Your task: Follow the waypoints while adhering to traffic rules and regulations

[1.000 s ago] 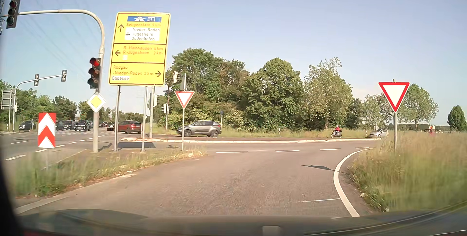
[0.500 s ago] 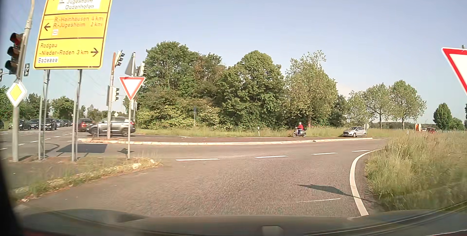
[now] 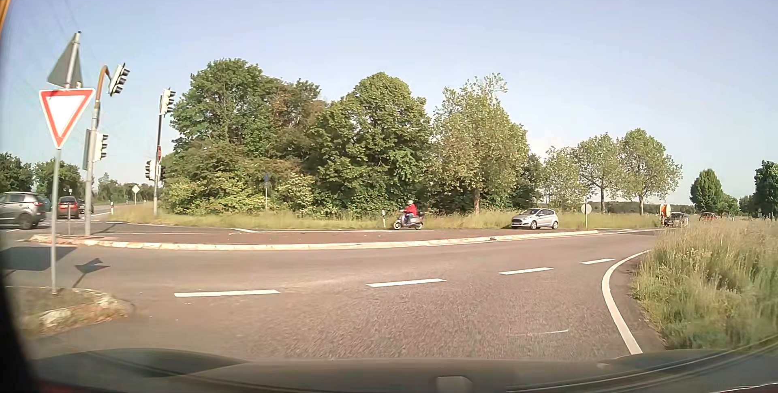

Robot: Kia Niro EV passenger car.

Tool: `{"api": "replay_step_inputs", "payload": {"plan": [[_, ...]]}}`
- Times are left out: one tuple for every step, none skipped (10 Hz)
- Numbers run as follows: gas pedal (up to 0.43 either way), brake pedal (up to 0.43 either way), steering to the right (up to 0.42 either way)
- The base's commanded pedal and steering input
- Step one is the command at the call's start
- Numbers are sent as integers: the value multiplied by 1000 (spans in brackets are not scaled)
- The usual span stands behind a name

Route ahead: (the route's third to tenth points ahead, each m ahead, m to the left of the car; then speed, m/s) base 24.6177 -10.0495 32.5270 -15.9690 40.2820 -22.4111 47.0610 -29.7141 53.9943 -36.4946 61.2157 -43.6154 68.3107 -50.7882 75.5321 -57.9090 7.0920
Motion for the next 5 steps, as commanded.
{"api": "replay_step_inputs", "payload": {"plan": [[67, 30, 126], [110, 30, 130], [118, 30, 134], [130, 30, 141], [150, 30, 146]]}}
